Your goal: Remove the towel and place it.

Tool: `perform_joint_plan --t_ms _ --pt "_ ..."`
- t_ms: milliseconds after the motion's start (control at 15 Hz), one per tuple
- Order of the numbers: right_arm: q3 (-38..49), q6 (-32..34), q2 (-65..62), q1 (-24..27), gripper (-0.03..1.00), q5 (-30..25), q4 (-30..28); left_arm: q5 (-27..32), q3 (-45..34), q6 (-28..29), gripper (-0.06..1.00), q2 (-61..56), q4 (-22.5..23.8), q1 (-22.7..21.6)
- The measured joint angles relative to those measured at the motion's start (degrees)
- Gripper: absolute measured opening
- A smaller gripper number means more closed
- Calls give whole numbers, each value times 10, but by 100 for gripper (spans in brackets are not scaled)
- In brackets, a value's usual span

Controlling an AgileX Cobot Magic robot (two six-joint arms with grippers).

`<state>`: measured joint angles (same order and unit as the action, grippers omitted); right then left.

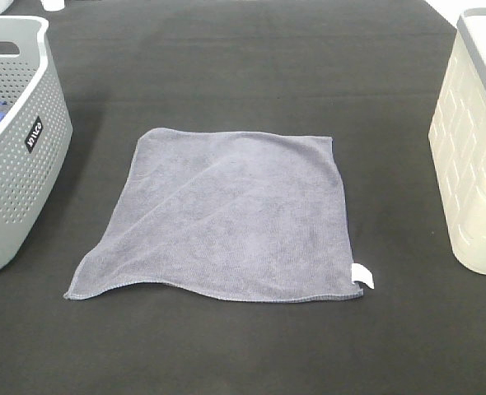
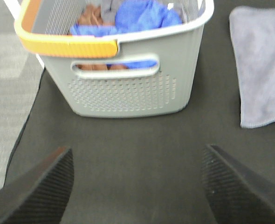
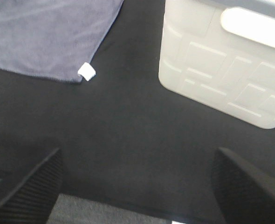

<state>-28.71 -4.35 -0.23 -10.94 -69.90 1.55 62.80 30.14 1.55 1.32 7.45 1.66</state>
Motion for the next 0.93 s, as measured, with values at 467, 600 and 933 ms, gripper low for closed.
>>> perform_joint_plan --t_ms 467,600,933 --pt "28 17 0 0 76 61 -6 -8 -5 0 70 -16 -55 0" --pt "28 17 0 1 76 61 -6 -8 -5 0 70 -16 -56 0" --pt "28 18 0 86 75 61 -5 -8 -5 0 70 -16 -68 0"
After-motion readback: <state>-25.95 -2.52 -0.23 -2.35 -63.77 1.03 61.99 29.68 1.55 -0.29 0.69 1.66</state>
